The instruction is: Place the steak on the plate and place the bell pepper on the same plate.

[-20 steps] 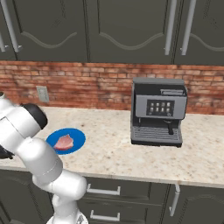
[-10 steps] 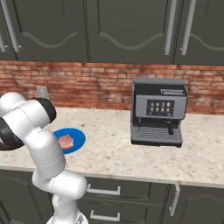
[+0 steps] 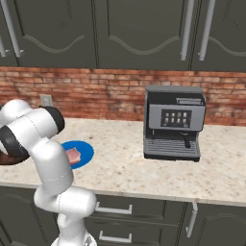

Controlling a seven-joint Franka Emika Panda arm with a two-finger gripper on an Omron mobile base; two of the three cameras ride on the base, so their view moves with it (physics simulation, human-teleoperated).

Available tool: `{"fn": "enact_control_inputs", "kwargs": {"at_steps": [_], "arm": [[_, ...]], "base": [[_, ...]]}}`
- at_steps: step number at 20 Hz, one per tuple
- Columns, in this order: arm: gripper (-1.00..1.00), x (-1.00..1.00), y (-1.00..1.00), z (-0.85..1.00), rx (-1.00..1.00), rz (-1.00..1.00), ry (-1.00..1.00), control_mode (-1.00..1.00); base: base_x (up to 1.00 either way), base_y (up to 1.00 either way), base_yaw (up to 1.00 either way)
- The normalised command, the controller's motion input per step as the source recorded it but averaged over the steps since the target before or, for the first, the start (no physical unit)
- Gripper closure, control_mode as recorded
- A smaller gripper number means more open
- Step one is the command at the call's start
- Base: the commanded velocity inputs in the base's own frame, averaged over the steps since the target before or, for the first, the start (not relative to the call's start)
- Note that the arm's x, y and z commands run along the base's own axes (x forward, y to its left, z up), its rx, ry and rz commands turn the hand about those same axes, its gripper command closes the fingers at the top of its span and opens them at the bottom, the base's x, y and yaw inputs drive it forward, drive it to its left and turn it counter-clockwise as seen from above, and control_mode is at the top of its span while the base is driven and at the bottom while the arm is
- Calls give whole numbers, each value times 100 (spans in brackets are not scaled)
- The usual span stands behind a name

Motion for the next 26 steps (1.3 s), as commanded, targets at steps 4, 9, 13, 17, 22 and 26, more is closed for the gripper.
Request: {"fn": "enact_control_inputs", "kwargs": {"at_steps": [4,9,13,17,22,26], "arm": [[-100,0,15,0,0,0,0,-100],[-100,0,16,0,0,0,0,-100],[-100,0,1,0,0,0,0,-100],[-100,0,0,0,0,0,0,-100],[-100,0,-3,-16,0,0,0,-100],[-100,0,-5,-27,0,0,0,-100]], "base": [[0,0,0],[0,0,0],[0,0,0],[0,0,0],[0,0,0],[0,0,0]]}}
